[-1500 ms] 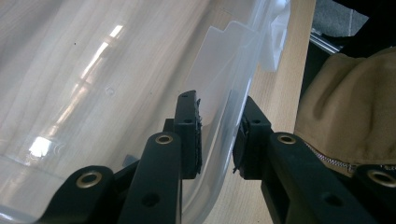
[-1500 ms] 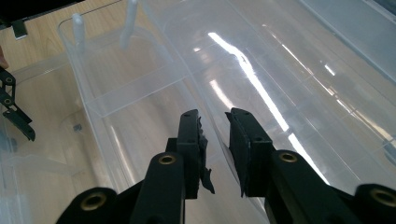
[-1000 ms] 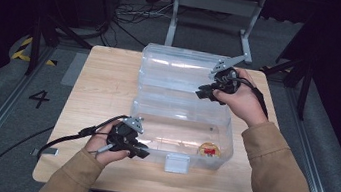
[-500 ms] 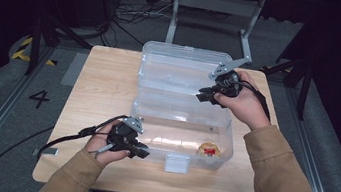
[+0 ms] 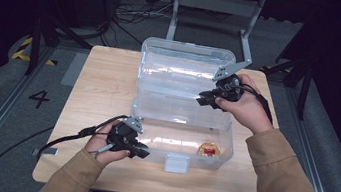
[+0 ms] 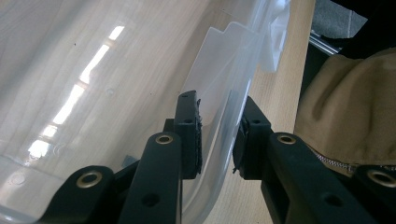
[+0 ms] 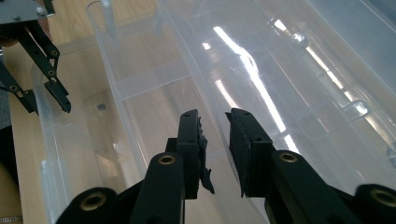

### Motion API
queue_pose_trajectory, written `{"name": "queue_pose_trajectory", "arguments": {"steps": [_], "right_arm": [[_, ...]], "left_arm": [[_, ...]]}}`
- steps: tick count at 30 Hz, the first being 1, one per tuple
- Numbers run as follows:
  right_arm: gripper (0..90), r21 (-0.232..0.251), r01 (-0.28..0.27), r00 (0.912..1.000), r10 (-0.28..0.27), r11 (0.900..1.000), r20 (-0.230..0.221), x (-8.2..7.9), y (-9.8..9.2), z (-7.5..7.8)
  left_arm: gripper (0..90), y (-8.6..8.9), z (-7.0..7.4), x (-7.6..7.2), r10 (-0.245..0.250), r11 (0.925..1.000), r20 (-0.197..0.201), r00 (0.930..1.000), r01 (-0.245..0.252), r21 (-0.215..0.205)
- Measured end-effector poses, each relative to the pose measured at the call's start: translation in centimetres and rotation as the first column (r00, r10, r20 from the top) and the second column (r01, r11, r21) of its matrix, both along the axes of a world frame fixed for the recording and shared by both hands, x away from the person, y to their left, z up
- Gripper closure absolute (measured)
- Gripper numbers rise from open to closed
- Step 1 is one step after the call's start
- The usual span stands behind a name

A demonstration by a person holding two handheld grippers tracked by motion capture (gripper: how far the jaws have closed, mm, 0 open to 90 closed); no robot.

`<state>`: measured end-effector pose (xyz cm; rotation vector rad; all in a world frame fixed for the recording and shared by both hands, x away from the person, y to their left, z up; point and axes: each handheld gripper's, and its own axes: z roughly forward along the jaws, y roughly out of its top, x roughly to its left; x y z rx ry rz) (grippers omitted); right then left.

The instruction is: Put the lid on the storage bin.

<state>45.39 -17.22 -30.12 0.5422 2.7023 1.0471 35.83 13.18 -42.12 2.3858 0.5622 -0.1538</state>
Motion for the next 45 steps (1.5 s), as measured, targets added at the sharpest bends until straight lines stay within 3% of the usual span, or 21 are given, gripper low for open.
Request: {"name": "queue_pose_trajectory", "arguments": {"steps": [45], "right_arm": [[74.3, -0.015, -0.075, 0.997, 0.075, 0.997, 0.02, -3.8, -0.4, -0.4]], "left_arm": [[74.7, 0.0, 0.0, 0.0, -0.002, 1.0, 0.002, 1.0, 0.002, -0.007]]}}
